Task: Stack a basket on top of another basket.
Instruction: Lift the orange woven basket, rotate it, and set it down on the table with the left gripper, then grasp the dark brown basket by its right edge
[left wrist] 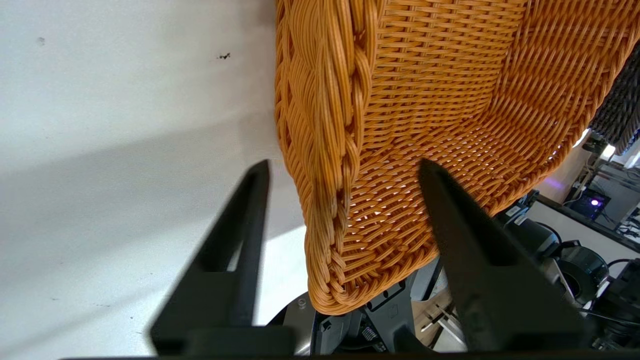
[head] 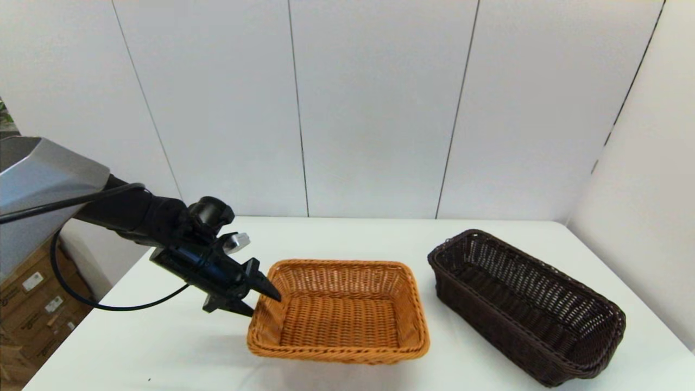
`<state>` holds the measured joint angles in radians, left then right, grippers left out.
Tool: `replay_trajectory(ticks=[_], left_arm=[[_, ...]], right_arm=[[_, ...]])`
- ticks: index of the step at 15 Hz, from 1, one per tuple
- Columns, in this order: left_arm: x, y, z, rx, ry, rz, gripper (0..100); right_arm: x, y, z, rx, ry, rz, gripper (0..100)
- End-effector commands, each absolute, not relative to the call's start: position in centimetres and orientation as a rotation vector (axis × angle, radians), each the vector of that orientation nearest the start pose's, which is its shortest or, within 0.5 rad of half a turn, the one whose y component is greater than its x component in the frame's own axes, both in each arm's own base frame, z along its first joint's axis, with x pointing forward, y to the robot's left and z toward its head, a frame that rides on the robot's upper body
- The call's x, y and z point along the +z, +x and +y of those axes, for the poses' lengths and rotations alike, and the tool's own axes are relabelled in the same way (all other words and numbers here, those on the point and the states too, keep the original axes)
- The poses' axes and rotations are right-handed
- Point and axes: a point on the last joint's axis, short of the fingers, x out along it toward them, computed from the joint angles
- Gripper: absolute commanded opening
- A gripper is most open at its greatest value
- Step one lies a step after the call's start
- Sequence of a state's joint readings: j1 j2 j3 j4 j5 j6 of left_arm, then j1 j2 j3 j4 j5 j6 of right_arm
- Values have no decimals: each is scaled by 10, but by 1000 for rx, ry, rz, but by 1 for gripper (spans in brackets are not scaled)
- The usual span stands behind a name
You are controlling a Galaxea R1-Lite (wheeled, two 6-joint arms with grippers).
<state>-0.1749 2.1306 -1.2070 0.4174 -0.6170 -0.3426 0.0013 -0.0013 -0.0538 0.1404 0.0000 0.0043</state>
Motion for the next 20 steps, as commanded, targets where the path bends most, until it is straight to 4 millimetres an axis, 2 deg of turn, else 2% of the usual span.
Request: replay_trajectory(ticks=[1, 5, 7, 11, 16, 20], left_arm=[[66, 339, -73, -437, -579, 1449, 100], [71, 338, -73, -441, -577, 1438, 100], [80, 336, -74, -453, -570, 1419, 100], [119, 321, -75, -504, -512, 1328, 100], [178, 279, -68, -633, -171, 1251, 100], [220, 247, -63, -646, -107, 1137, 100]], right_arm=[[76, -28, 0, 1, 5, 86, 100], [76, -27, 0, 1, 5, 87, 100], [76, -27, 0, 1, 5, 87, 100], [76, -28, 0, 1, 5, 86, 100], [76, -27, 0, 1, 5, 87, 100], [76, -27, 0, 1, 5, 87, 100]])
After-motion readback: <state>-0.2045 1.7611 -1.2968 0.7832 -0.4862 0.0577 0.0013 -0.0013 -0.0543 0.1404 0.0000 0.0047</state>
